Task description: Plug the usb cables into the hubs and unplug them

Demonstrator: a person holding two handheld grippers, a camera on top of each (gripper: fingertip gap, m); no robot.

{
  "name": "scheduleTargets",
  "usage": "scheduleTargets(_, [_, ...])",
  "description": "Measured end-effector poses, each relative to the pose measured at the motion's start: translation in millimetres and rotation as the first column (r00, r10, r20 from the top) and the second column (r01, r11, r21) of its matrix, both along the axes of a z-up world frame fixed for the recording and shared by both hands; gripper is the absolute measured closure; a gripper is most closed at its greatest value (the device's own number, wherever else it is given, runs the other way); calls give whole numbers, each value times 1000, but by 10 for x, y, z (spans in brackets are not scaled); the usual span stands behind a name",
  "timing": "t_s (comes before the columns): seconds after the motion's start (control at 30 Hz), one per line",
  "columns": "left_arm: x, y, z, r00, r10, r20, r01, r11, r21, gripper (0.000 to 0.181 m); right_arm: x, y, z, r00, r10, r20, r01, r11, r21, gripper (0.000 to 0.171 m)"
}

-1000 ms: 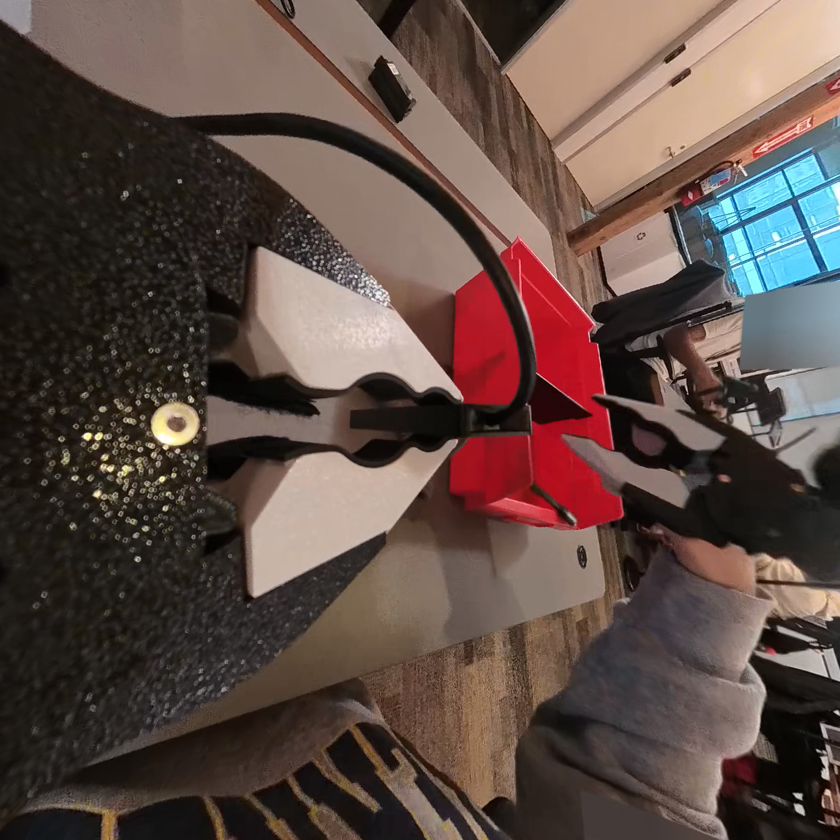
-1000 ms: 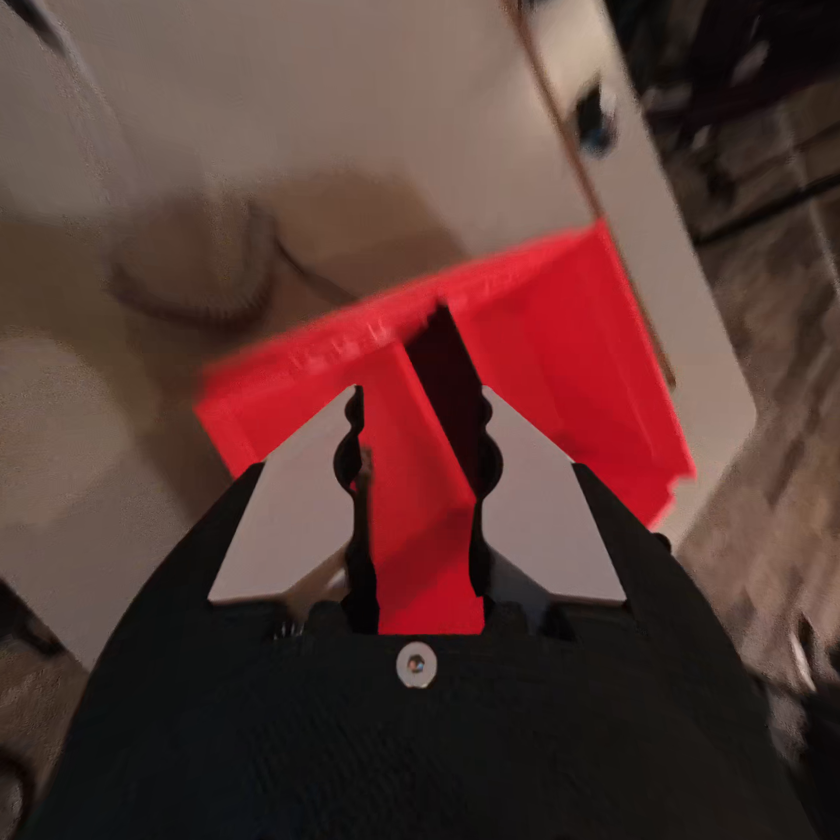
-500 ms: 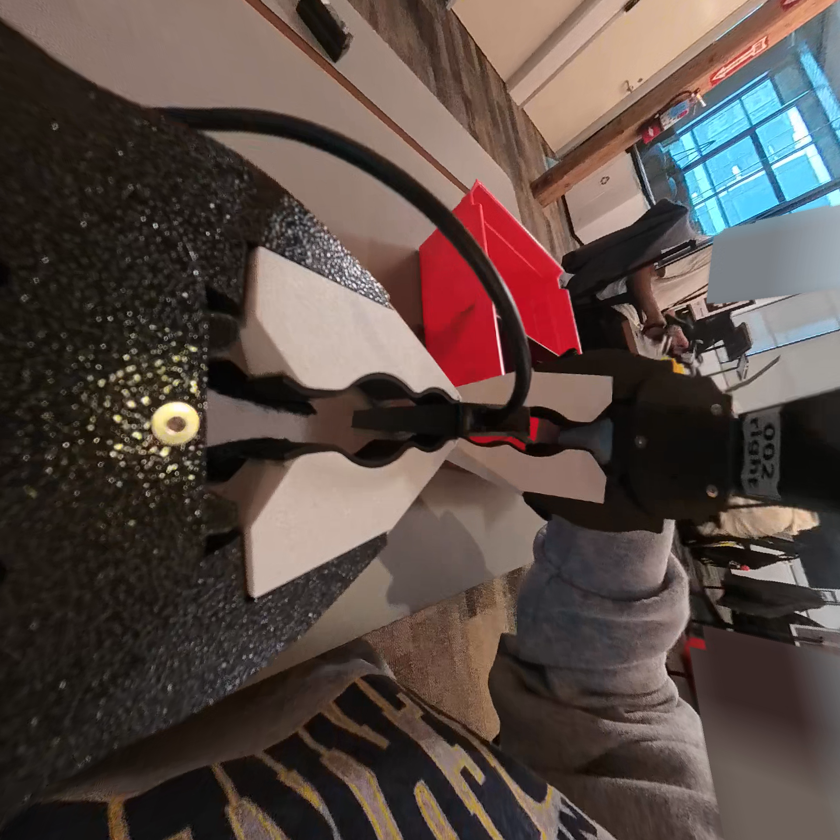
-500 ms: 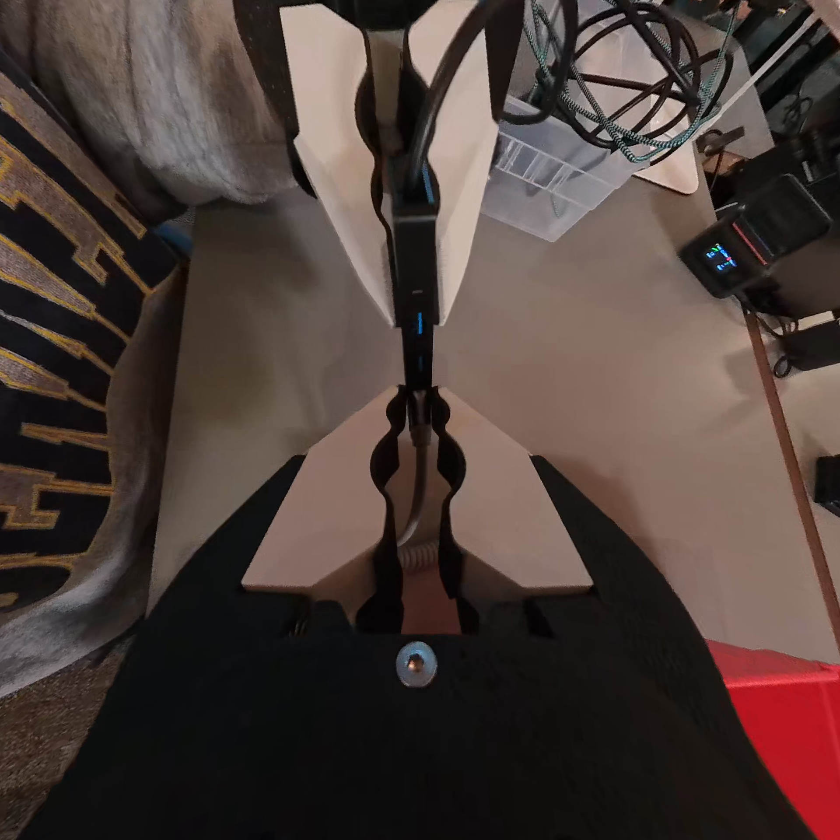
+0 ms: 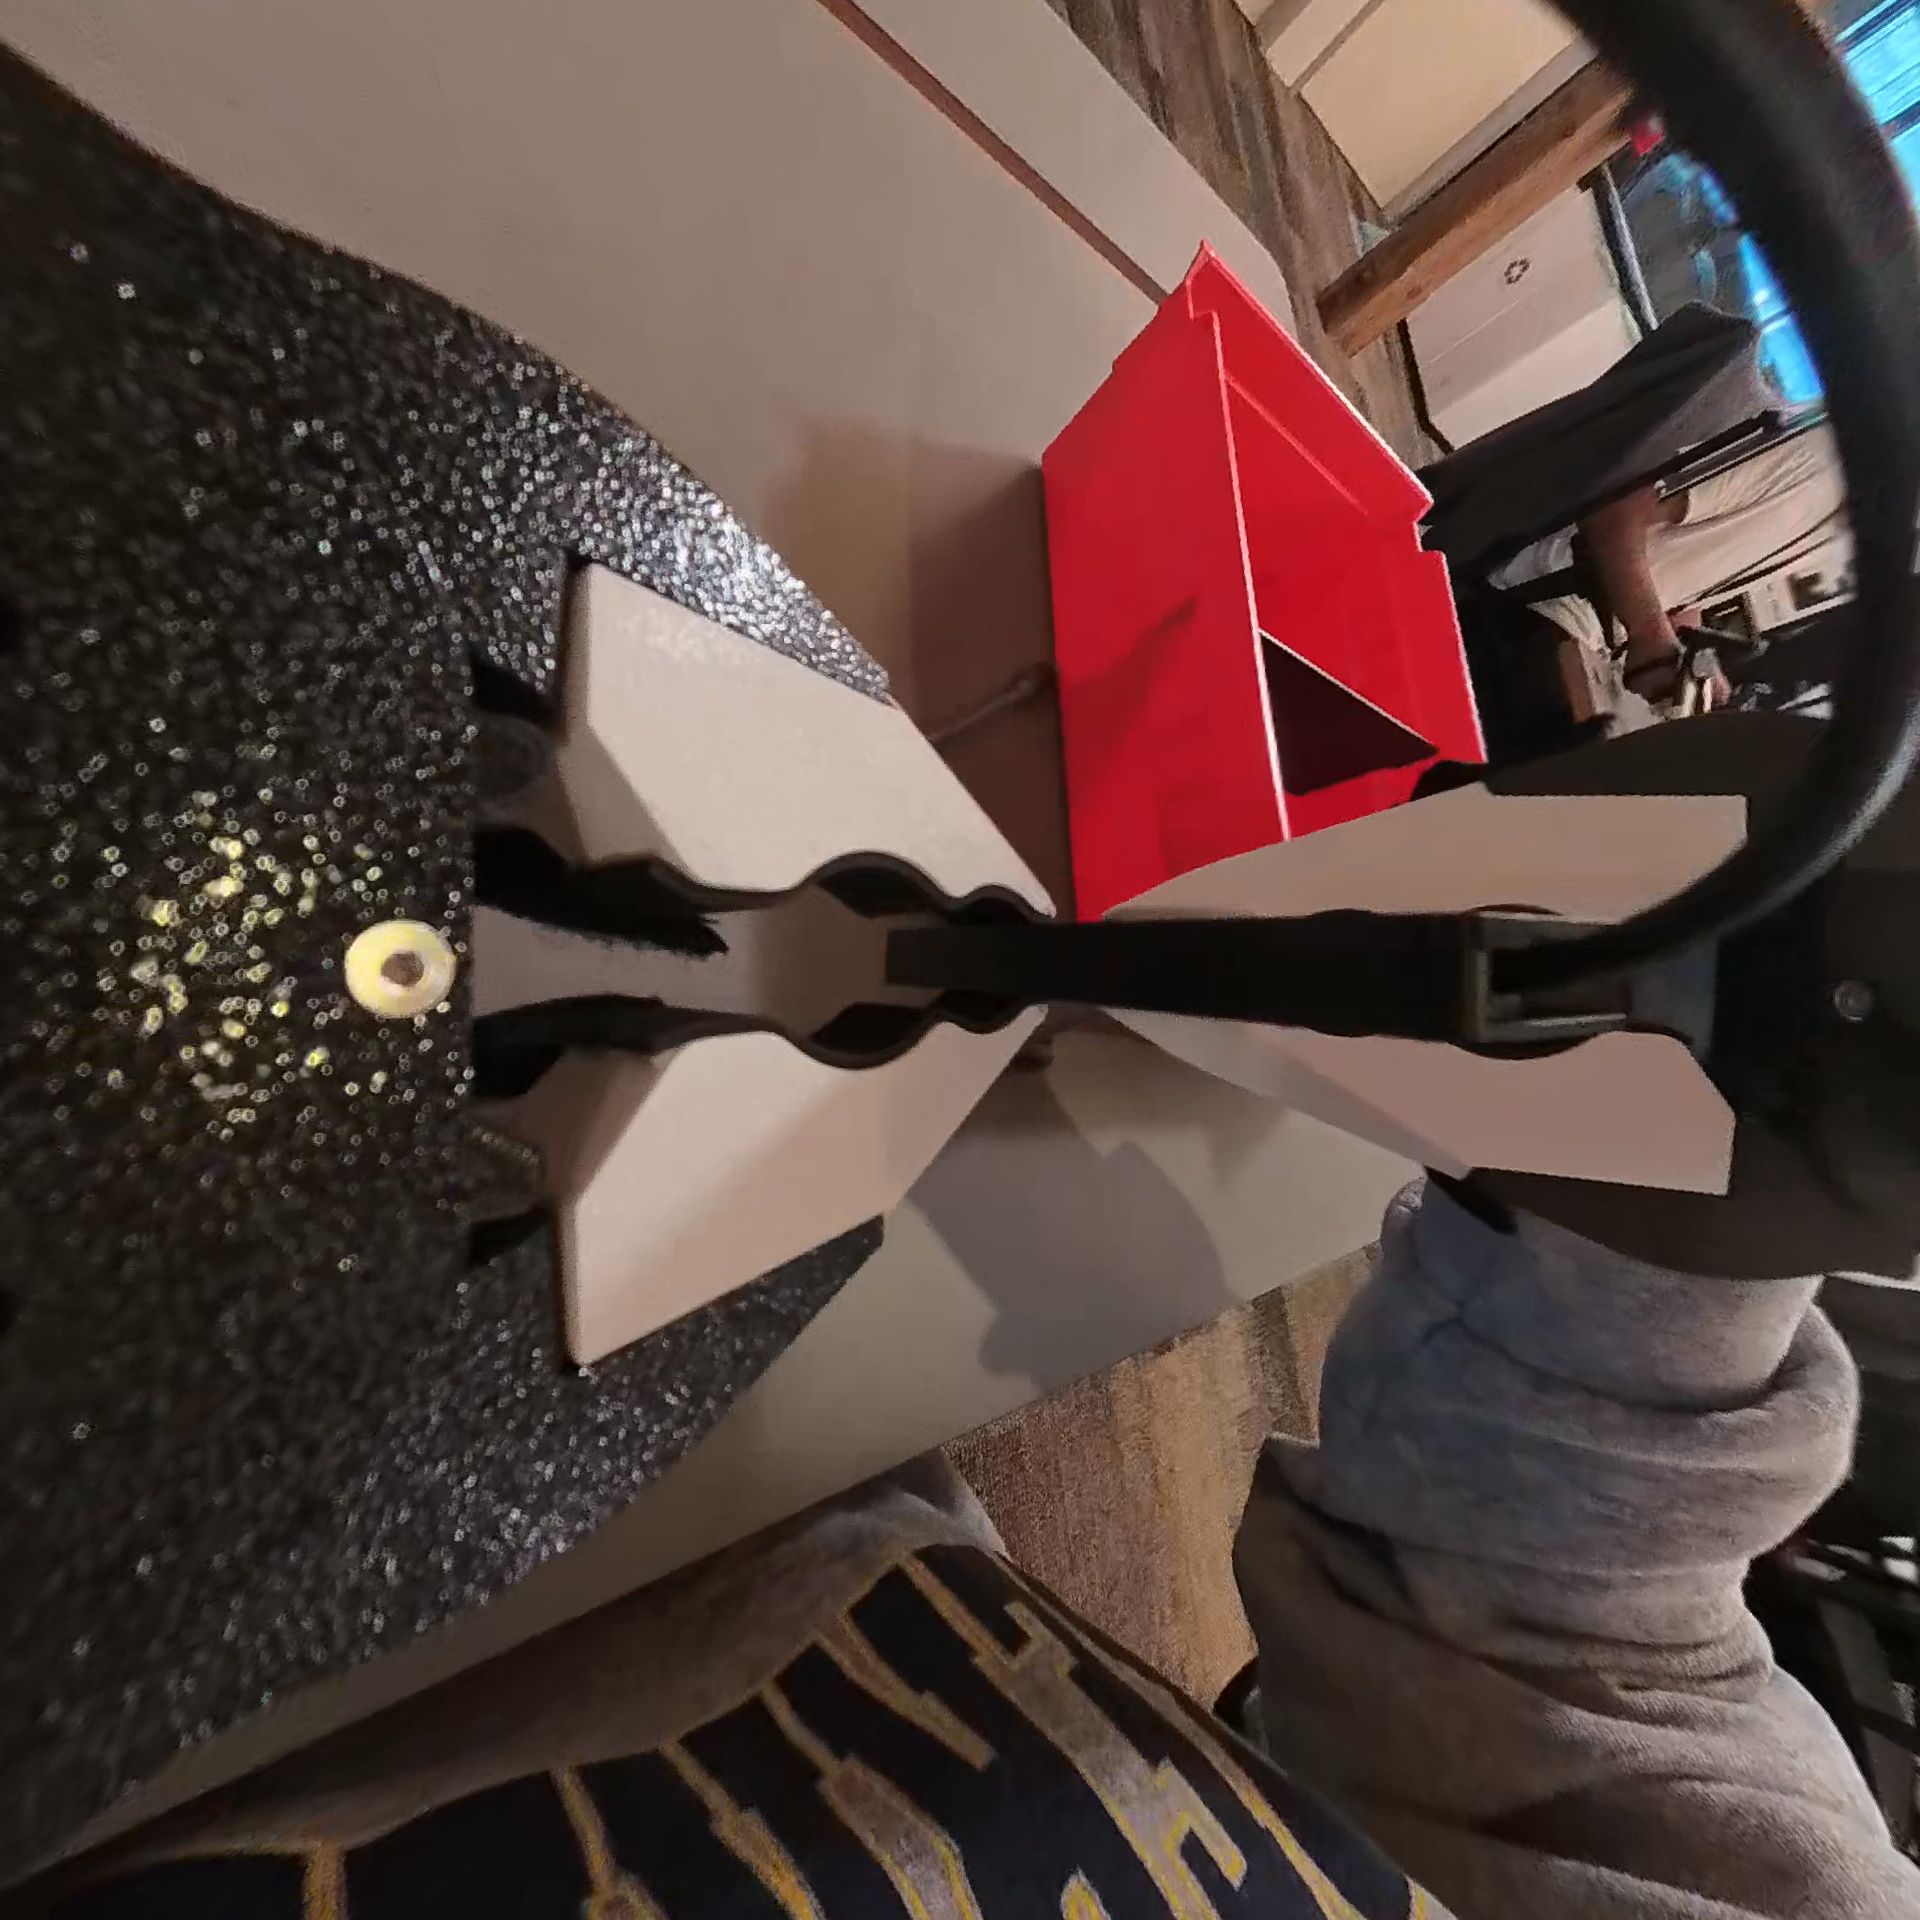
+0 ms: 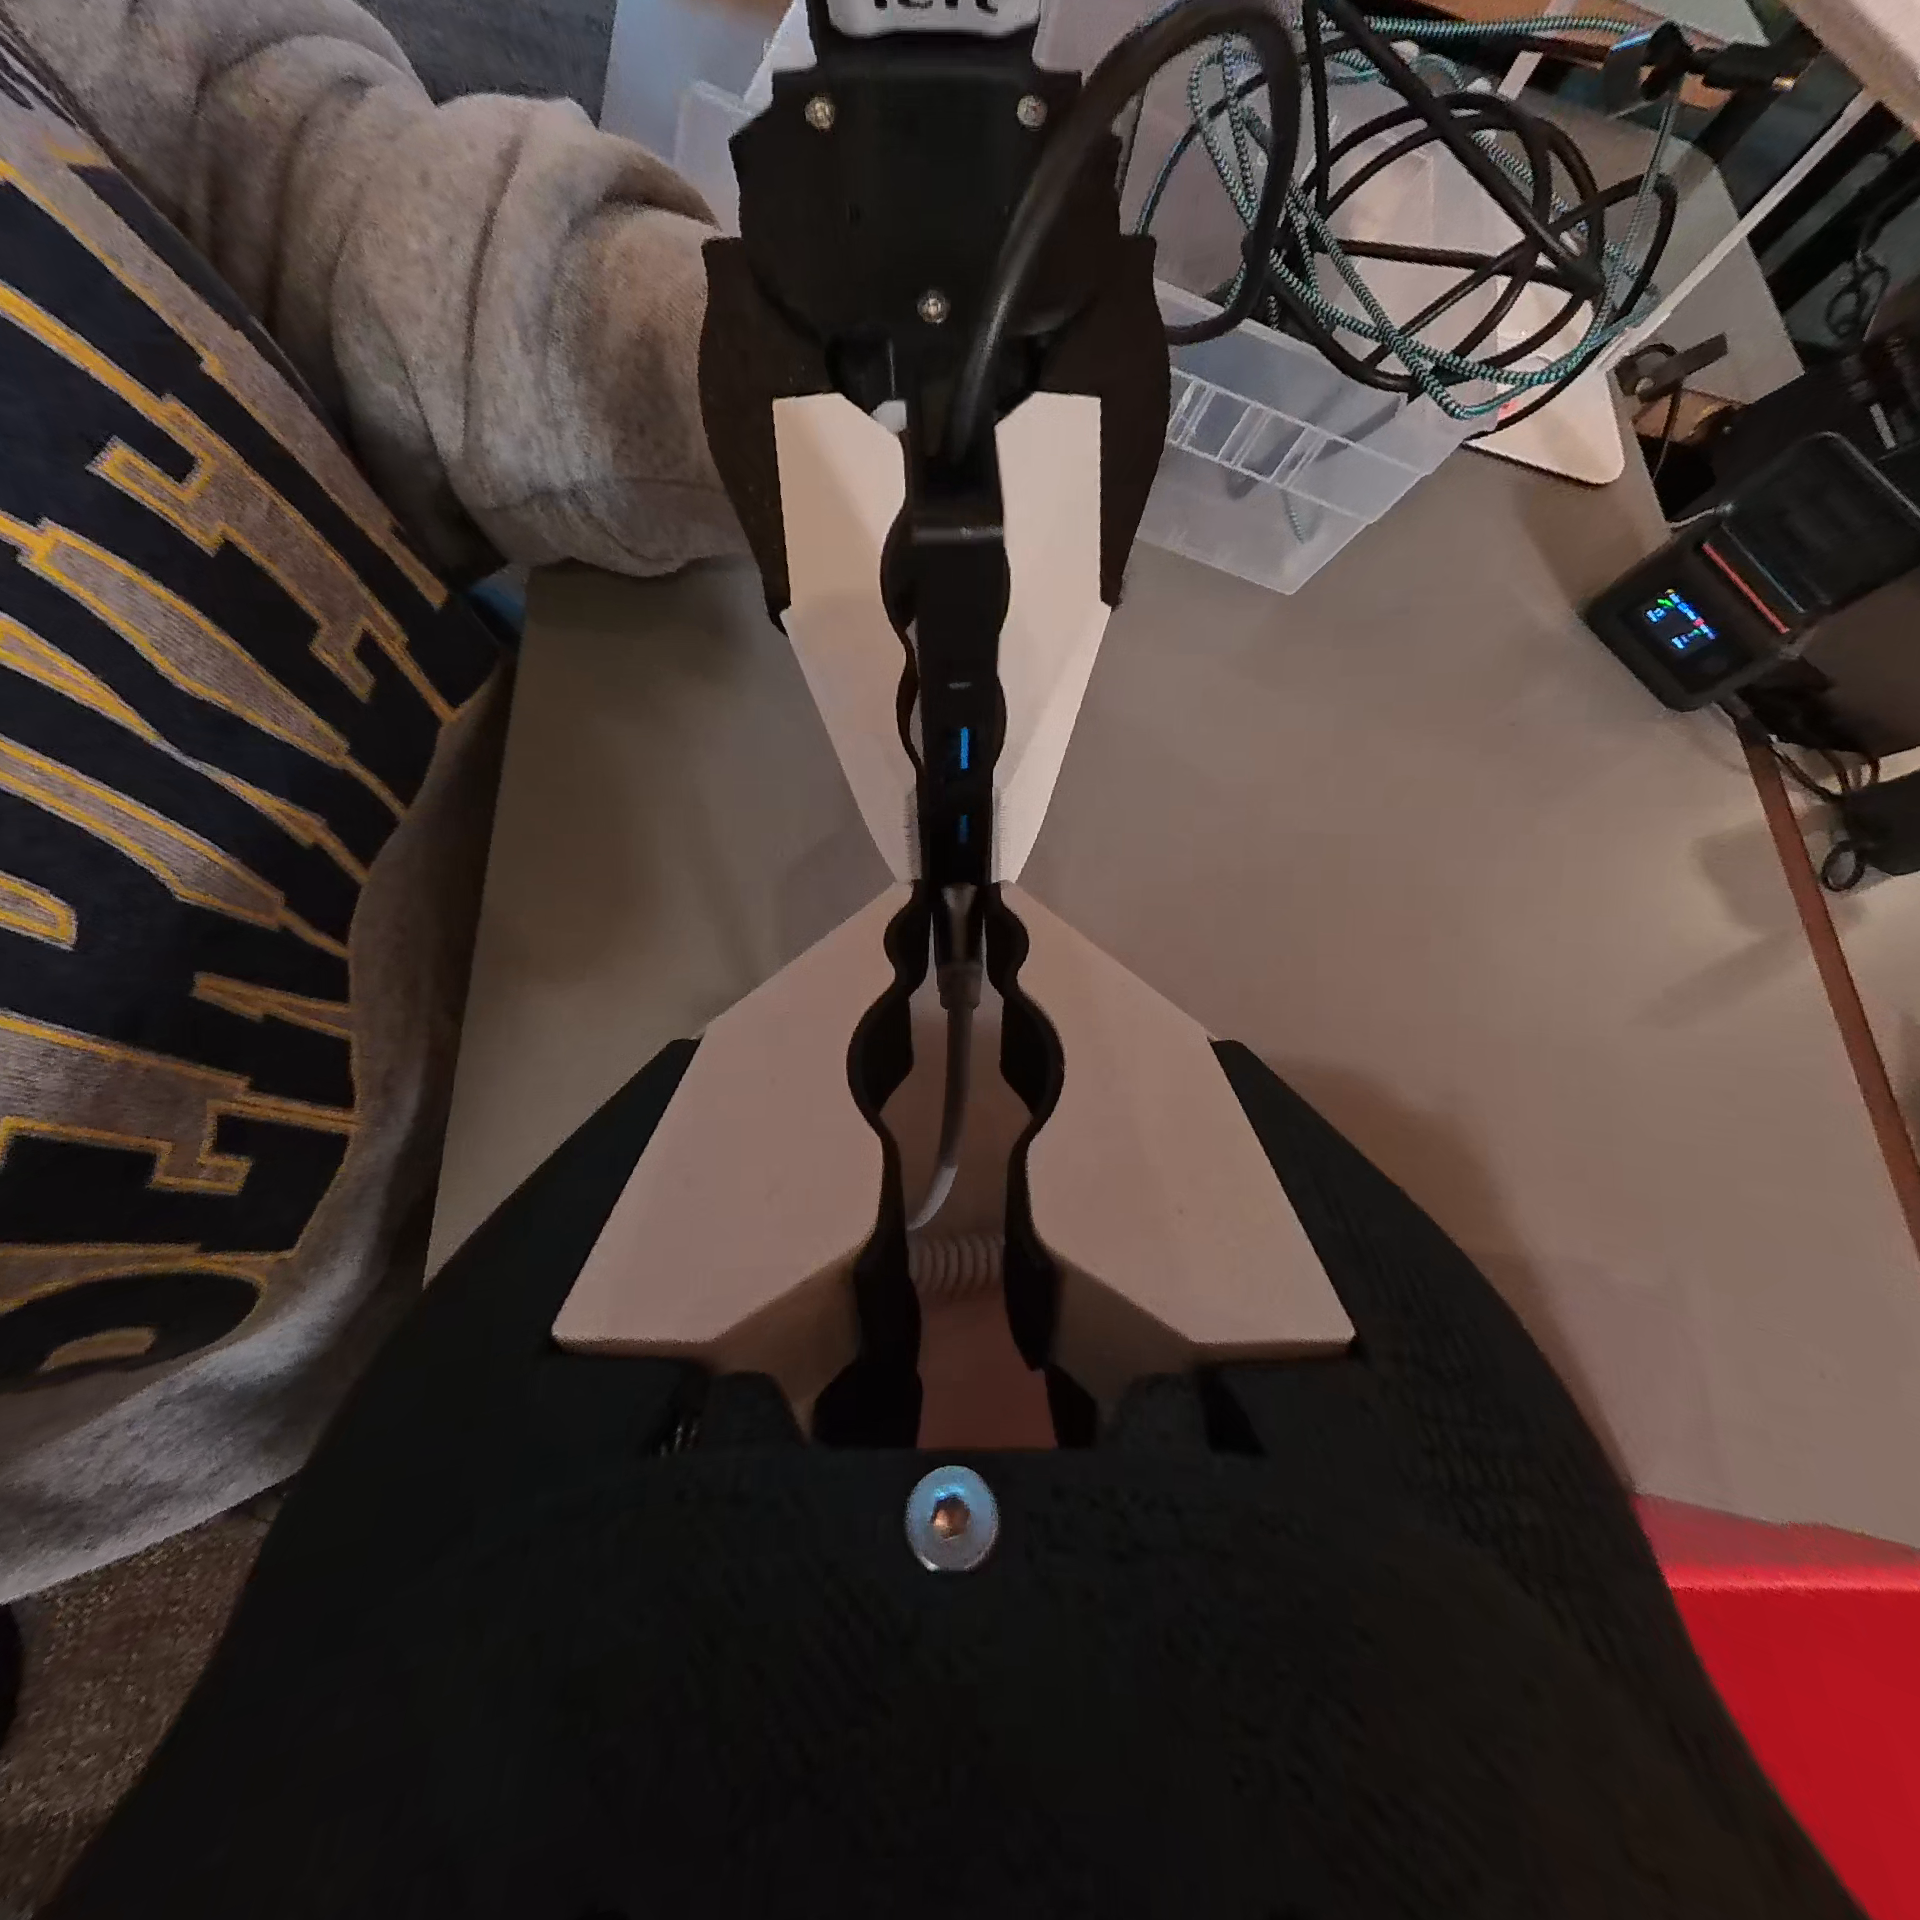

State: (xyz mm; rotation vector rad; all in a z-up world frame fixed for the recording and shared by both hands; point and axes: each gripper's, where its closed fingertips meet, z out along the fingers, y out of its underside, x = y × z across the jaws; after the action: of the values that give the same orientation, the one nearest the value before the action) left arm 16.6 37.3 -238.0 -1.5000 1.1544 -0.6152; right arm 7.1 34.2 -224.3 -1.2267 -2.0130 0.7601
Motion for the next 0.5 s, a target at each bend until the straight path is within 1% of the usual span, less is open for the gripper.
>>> scheduleTargets(0.13, [42,-97,98,998,-35,51,33,999,22,172,53,-86,92,997,69,-22,-69,997,29,165])
scheduleTargets(0.33, [187,-243,196,999,-50,2,50,992,112,172,222,-229,186,992,120,-40,-119,992,37,165])
scheduleTargets(0.5, [271,-359,224,993,-114,44,109,989,96,172,310,-332,203,987,150,-50,-149,989,17,165])
